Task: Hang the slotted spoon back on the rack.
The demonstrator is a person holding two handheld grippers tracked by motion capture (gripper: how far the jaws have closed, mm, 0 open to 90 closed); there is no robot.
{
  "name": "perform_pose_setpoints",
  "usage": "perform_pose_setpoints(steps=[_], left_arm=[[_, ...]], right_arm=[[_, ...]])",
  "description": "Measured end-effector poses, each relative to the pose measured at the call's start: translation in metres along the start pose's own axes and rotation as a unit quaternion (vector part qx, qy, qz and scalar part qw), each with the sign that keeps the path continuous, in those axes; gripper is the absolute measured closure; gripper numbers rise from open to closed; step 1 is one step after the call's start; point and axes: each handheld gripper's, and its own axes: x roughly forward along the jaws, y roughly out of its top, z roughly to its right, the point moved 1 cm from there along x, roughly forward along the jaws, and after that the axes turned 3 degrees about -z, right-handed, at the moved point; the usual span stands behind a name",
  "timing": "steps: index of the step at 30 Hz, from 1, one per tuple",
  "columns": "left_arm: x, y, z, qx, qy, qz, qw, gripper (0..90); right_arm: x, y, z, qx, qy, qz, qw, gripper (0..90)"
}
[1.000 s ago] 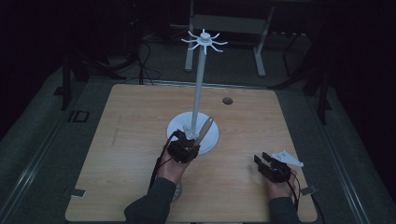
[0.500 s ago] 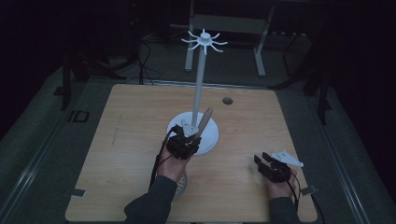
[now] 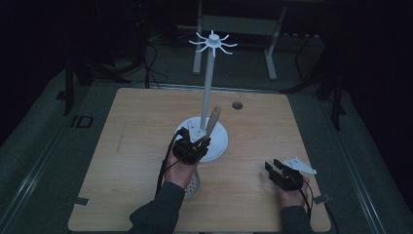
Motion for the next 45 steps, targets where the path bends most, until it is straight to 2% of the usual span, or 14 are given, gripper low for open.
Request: perform_pose_setpoints(steps=[18, 35, 45], left_arm=[[-0.014, 0.011, 0.002, 0.002, 0.005, 0.047, 0.9989, 74.4], [-0.022, 0.022, 0.002, 0.001, 0.010, 0.069, 0.9976, 74.4], [-0.028, 0.037, 0.001, 0.000, 0.014, 0.087, 0.9961, 74.3]], right_arm=[[0.000, 0.000, 0.000, 0.000, 0.000, 0.000, 1.0000, 56.6], [0.000, 0.000, 0.000, 0.001, 0.001, 0.000, 1.0000, 56.2], [0.000, 0.000, 0.000, 0.003, 0.001, 0.000, 1.0000, 55.9]])
